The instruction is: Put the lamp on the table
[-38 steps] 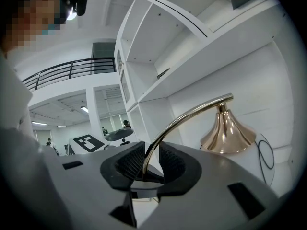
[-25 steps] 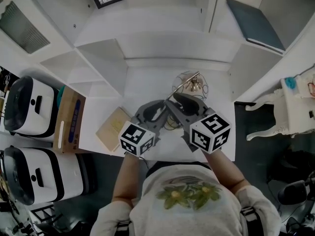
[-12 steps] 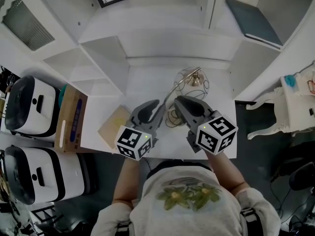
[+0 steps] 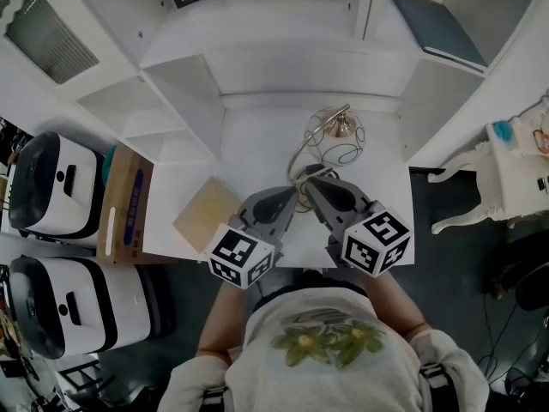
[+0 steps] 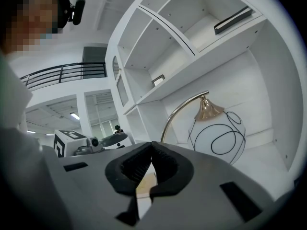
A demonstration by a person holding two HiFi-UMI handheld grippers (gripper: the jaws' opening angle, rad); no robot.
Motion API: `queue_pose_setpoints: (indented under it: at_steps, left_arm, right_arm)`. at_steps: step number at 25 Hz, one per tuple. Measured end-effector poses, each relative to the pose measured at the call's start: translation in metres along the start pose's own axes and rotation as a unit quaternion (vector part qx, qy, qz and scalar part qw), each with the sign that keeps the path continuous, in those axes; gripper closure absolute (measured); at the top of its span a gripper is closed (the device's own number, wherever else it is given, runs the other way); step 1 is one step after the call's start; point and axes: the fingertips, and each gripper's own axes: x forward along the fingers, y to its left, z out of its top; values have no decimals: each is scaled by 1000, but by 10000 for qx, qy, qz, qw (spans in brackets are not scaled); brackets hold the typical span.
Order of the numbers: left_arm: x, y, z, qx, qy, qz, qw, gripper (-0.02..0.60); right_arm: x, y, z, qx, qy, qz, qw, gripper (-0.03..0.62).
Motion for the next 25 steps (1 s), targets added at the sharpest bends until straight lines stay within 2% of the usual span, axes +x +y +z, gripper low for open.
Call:
queue_pose_setpoints:
  at_steps: [9, 18, 25]
  left_arm:
    - [-21, -18, -6, 2, 102, -107, 9999, 552]
    - [-44, -32, -13, 57, 130, -201, 9997, 552]
    - [-60, -37, -16, 189, 147, -135, 9996, 552]
  right_arm:
    - [-21, 22, -12, 20, -151, -188, 9997, 563]
    - [-36, 50, -16, -191, -363, -329, 9986, 563]
    - [-46, 72, -10, -492, -677, -367, 9958, 563]
